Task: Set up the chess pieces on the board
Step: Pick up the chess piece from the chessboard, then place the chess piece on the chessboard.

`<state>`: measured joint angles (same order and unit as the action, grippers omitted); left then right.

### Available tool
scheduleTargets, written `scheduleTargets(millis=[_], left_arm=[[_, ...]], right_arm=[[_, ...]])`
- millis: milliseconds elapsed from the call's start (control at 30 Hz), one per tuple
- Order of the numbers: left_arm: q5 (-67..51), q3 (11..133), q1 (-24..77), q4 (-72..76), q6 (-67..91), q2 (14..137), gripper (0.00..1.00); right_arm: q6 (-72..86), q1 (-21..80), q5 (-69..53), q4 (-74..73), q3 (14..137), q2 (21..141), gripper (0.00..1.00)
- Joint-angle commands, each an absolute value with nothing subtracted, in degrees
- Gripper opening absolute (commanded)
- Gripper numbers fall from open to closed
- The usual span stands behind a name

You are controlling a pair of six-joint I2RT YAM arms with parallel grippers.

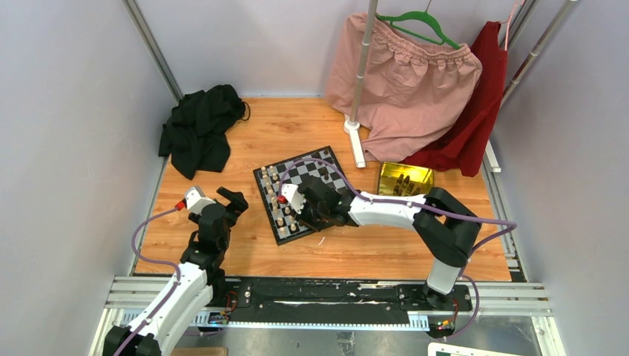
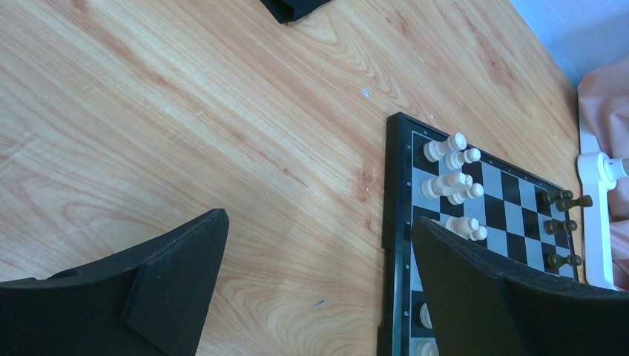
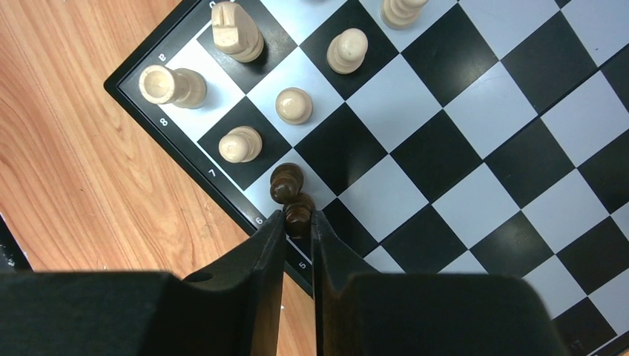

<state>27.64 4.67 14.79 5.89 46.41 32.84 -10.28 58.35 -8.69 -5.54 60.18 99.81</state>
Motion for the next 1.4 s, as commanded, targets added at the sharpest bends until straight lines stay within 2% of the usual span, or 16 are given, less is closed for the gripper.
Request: scheduleTargets(millis=[0, 233, 733, 1367], left_arm=[[28.5, 3.7, 14.6, 6.6, 45.6, 32.5, 1.00], [28.5, 3.7, 14.6, 6.5, 45.6, 32.3, 1.00], [28.4, 3.8, 14.6, 6.3, 45.6, 32.1, 1.00], [28.4, 3.8, 14.6, 6.8, 45.4, 32.7, 1.00]], right_arm=[[-10.0, 57.7, -9.5, -5.4, 62.1, 100.4, 0.19], [-10.0, 57.7, -8.6, -5.5, 61.8, 99.9, 0.10], [-7.5, 49.5, -3.7, -5.8, 59.2, 95.0, 0.09], [-6.2, 41.8, -2.7, -6.9, 67.5, 102.9, 0.08]])
